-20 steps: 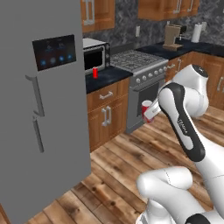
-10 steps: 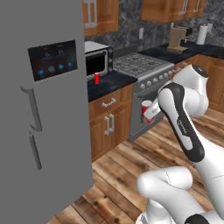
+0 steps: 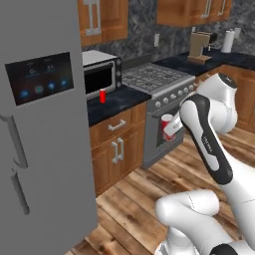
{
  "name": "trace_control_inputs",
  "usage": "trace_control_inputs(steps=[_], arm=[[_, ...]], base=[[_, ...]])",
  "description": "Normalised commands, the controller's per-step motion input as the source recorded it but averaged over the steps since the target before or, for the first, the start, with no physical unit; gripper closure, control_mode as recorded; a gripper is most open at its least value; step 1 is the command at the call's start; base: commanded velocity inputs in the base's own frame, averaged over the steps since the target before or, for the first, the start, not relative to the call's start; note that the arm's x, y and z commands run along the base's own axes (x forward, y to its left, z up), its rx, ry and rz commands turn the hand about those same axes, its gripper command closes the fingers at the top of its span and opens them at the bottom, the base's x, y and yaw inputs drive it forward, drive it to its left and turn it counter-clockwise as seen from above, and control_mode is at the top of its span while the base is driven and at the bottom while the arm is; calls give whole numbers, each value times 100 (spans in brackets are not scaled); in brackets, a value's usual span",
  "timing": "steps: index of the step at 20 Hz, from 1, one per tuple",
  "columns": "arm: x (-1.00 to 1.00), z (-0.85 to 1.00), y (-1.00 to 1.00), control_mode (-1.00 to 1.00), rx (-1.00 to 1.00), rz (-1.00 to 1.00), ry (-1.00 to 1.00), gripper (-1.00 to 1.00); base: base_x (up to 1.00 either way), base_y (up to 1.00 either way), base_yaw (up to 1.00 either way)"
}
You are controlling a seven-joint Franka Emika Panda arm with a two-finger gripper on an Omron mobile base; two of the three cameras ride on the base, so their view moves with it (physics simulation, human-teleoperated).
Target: Four empty soda cans are scattered around the kitchen. Gather all the cans and cluster them next to the stove for recycling.
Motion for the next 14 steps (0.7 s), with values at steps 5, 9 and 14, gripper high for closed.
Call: trace_control_inputs(steps=[5, 9, 14], arm=[[0, 0, 0, 100, 0, 0, 0, 100], [0, 0, 0, 100, 0, 0, 0, 100], [0, 0, 0, 100, 0, 0, 0, 100]], base=[[67, -29, 0], [69, -27, 0], [68, -17, 0]])
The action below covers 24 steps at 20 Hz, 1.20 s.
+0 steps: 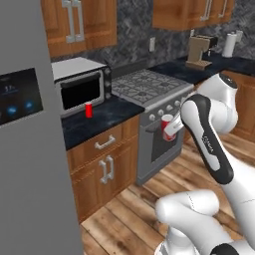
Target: Four empty soda cans are scattered around the kitchen. Gather all the cans and cluster them next to the stove for recycling.
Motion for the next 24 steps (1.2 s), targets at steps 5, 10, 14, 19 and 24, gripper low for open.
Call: trace_control_inputs(steps=[5, 10, 14, 19, 24], arm=[[0, 0, 0, 100, 0, 0, 0, 100], [0, 0, 0, 100, 0, 0, 0, 100], [0, 0, 0, 100, 0, 0, 0, 100], [0, 0, 0, 100, 0, 0, 0, 100], [0, 0, 0, 100, 0, 0, 0, 100]], base=[[66, -14, 1], [61, -20, 2], [61, -21, 3], [59, -18, 3], [55, -18, 4]])
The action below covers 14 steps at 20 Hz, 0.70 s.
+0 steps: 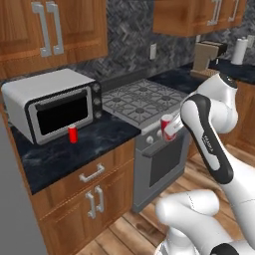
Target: Four empty soda cans are scattered around the kitchen. Gather all the cans and cluster them next to the stove for recycling.
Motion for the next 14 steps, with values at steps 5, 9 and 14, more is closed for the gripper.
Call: trace_control_inputs(steps=[5, 9, 14], arm=[[0, 0, 0, 100, 0, 0, 0, 100], [0, 0, 0, 100, 0, 0, 0, 100], [0, 0, 0, 100, 0, 0, 0, 100]], base=[[54, -16, 5], [50, -15, 6], [48, -16, 7]])
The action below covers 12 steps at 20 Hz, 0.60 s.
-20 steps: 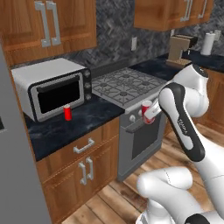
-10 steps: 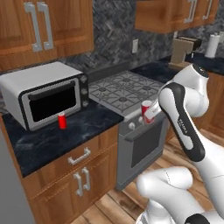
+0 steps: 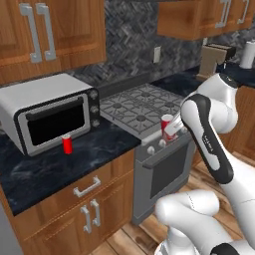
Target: Four empty soda cans are scattered around the kitchen. Gather all the cans and cluster them next to the stove for recycling.
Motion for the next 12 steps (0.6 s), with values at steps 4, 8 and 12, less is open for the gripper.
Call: trace_control_inputs(steps=[4, 8, 12], arm=[[0, 0, 0, 100, 0, 0, 0, 100], [0, 0, 0, 100, 0, 0, 0, 100], [0, 0, 0, 100, 0, 0, 0, 100]], base=[[41, -13, 8], [42, -17, 9], [45, -19, 10]])
